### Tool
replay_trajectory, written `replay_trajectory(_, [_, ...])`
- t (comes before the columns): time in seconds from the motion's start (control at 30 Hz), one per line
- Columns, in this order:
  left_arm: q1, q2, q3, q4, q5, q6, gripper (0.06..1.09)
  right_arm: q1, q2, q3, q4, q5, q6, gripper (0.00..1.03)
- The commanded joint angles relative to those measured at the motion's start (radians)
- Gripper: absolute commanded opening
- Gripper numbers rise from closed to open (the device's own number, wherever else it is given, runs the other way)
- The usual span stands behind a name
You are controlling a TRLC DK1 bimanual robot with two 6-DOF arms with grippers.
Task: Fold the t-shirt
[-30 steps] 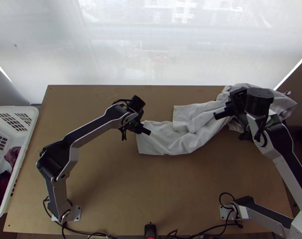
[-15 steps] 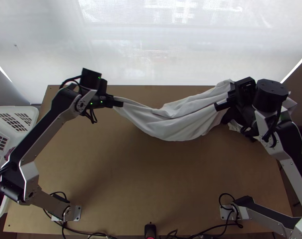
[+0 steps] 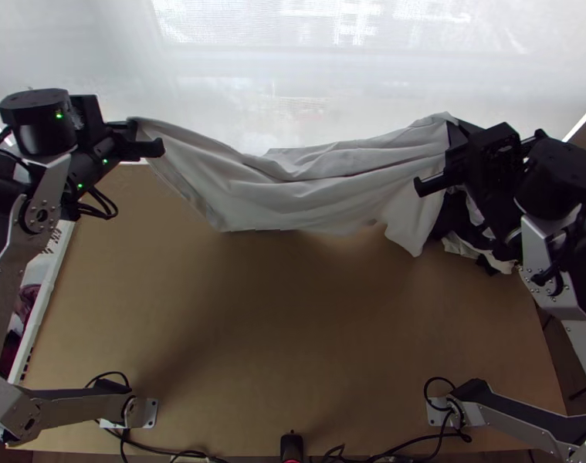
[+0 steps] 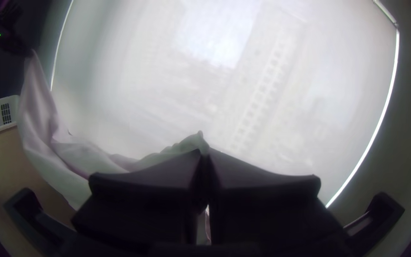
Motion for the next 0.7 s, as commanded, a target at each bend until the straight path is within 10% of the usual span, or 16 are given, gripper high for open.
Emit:
replay_trajectory(0.0, [0.005,-0.092,0.067,0.003,-0.036,0.064,0.09,0.064,-0.036,0.046,0.022,0.002,-0.053,0.03])
replay_trajectory(0.67, [0.007,-0.237,0.288,-0.071,-0.122,0.102,0.09,0.178,-0.158,0.130,0.027,0.036,-0.177,0.03])
